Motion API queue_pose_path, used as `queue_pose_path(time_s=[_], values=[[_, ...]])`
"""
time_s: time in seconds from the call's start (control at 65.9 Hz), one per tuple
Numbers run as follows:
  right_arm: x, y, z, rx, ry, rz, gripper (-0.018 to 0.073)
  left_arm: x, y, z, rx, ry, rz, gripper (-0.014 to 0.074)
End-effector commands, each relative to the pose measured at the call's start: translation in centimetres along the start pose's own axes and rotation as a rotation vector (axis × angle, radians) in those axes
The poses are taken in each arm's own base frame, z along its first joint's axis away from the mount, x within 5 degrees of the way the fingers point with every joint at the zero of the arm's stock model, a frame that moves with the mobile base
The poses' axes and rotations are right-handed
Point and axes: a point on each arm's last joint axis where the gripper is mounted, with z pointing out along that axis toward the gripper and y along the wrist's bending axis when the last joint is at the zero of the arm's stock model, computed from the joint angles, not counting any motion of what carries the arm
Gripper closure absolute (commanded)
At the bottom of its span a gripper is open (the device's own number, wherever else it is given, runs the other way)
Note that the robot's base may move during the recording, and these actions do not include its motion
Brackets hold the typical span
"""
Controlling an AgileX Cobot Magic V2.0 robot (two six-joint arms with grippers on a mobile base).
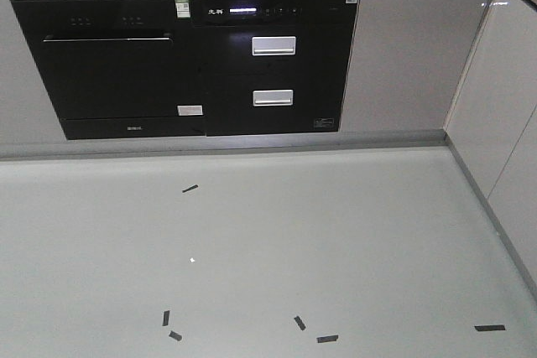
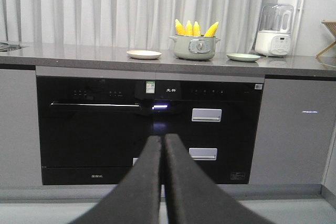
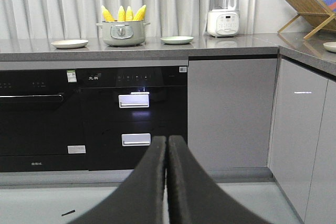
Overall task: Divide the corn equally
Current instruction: 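Drive the base toward the counter with the corn pot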
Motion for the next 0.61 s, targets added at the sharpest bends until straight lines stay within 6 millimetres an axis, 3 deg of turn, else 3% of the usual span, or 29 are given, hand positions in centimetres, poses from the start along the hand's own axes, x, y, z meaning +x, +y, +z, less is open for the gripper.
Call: queue_pose_path(time_s=[0.0,0.592], values=[[-0.41,0.04,-0.03,-0.003,-0.069,-0.016,0.0566,-1.33,-0.11,-0.23,0.007,-0.107,-0.004,0.0603],[-0.42,0.04,-0.03,-0.003,-0.07,-0.016,0.0565,-1.33,-0.11,-0.23,0.007,-0.107,-0.004,0.0603]])
